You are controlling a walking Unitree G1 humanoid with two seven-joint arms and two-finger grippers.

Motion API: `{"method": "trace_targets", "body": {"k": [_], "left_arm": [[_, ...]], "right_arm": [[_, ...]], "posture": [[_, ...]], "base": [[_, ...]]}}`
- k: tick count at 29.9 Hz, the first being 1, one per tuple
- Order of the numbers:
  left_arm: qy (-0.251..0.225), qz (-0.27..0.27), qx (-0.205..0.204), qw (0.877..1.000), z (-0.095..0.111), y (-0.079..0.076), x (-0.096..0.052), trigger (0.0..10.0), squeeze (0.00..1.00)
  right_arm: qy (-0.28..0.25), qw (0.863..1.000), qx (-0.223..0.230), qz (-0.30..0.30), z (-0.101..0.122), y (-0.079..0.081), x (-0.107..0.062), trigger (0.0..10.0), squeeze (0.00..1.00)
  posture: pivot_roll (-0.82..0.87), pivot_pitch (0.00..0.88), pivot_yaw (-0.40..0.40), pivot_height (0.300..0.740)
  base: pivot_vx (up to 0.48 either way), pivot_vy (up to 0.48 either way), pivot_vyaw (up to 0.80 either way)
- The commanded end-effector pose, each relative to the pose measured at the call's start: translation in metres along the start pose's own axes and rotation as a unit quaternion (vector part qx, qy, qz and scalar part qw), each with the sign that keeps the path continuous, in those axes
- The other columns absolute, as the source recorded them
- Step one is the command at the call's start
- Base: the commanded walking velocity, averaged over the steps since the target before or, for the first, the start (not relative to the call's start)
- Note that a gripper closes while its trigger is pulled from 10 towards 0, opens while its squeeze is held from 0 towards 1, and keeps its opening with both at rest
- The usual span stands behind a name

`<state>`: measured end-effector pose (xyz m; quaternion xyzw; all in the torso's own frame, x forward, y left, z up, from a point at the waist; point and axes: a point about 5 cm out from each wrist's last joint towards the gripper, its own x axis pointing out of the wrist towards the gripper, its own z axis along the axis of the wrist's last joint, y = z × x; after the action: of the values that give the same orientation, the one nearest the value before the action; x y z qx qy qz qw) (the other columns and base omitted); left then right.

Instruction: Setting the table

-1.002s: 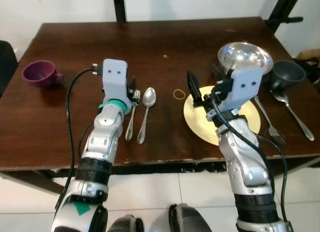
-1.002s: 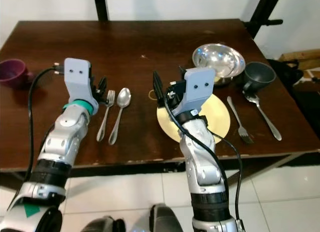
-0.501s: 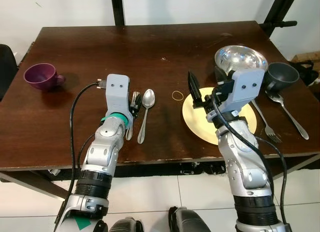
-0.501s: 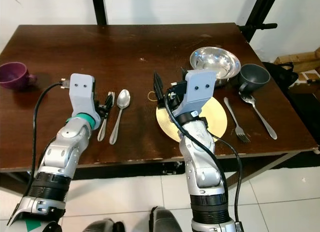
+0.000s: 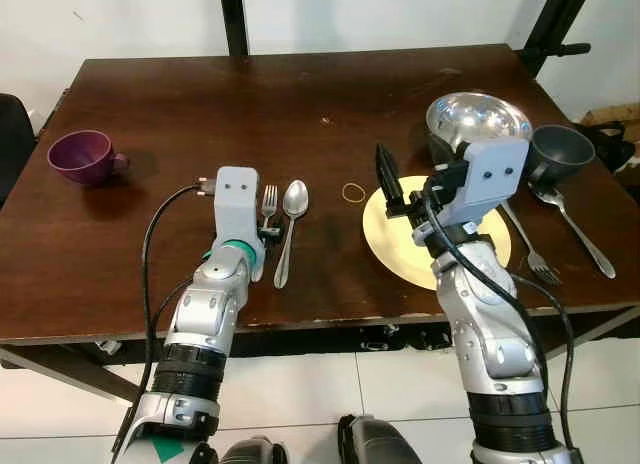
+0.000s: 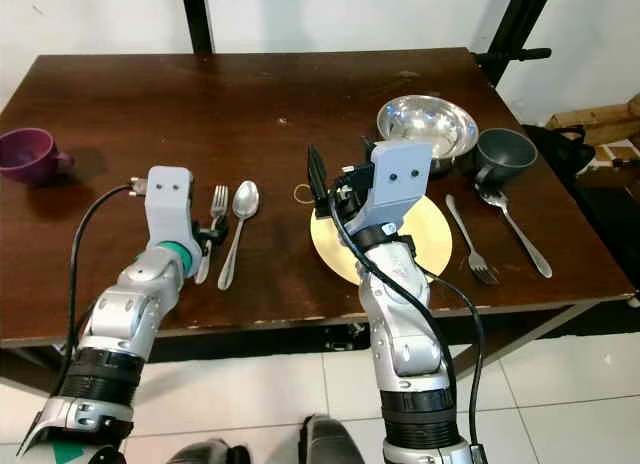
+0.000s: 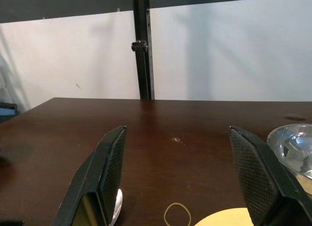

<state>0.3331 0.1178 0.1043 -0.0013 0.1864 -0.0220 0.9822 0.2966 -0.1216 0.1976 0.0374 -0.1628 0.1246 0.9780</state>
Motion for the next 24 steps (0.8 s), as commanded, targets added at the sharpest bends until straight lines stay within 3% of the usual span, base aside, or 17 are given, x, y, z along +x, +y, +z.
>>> {"method": "trace_targets", "body": {"k": [1, 11, 12, 13, 14, 16, 17, 20, 21, 24], "left_arm": [[0.011, 0.008, 0.012, 1.000, -0.005, 0.002, 0.002, 10.0, 0.00], [0.037, 0.005, 0.006, 0.999, -0.012, 0.000, 0.006, 10.0, 0.00], [0.039, 0.005, 0.006, 0.999, -0.013, 0.000, 0.007, 9.0, 0.00], [0.039, 0.005, 0.006, 0.999, -0.013, 0.000, 0.007, 9.0, 0.00], [0.041, 0.002, 0.007, 0.999, -0.014, -0.002, 0.008, 6.9, 0.00], [0.041, 0.001, 0.009, 0.999, -0.014, -0.002, 0.009, 6.9, 0.00], [0.044, -0.004, 0.008, 0.999, -0.015, -0.003, 0.010, 4.4, 0.00], [0.047, -0.007, 0.007, 0.999, -0.016, -0.004, 0.011, 4.4, 0.00], [0.053, -0.007, 0.002, 0.999, -0.017, -0.003, 0.012, 0.5, 0.00], [0.061, -0.006, -0.004, 0.998, -0.020, -0.001, 0.013, 0.0, 0.00]], "right_arm": [[0.001, 1.000, 0.000, 0.000, 0.000, 0.001, -0.001, 10.0, 0.00], [0.001, 1.000, 0.001, -0.002, 0.000, 0.001, -0.002, 10.0, 0.00], [0.001, 1.000, 0.001, -0.002, 0.000, 0.001, -0.002, 10.0, 0.00], [0.001, 1.000, 0.001, -0.002, 0.000, 0.001, -0.002, 10.0, 0.00], [0.002, 1.000, 0.001, -0.002, 0.001, 0.001, -0.002, 10.0, 0.00], [0.002, 1.000, 0.001, -0.002, 0.001, 0.001, -0.003, 10.0, 0.00], [0.002, 1.000, 0.001, -0.002, 0.001, 0.001, -0.003, 10.0, 0.00], [0.002, 1.000, 0.001, -0.002, 0.001, 0.001, -0.002, 10.0, 0.00], [0.002, 1.000, 0.001, -0.002, 0.000, 0.001, -0.002, 10.0, 0.00], [0.001, 1.000, 0.002, -0.002, 0.000, 0.002, -0.002, 10.0, 0.00]], "posture": [[-0.11, 0.019, 0.064, 0.740], [-0.12, 0.026, 0.065, 0.740], [-0.12, 0.028, 0.063, 0.740], [-0.12, 0.028, 0.063, 0.740], [-0.12, 0.028, 0.063, 0.740], [-0.12, 0.028, 0.063, 0.740], [-0.12, 0.028, 0.063, 0.740], [-0.12, 0.028, 0.063, 0.740], [-0.12, 0.026, 0.067, 0.740], [-0.12, 0.026, 0.067, 0.740]], "base": [[0.000, 0.000, 0.00], [0.000, 0.000, 0.00], [0.000, 0.000, 0.00], [0.000, 0.000, 0.00], [0.000, 0.000, 0.00], [0.000, 0.000, 0.00], [0.000, 0.000, 0.00], [0.000, 0.000, 0.00], [0.000, 0.000, 0.00], [0.000, 0.000, 0.00]]}}
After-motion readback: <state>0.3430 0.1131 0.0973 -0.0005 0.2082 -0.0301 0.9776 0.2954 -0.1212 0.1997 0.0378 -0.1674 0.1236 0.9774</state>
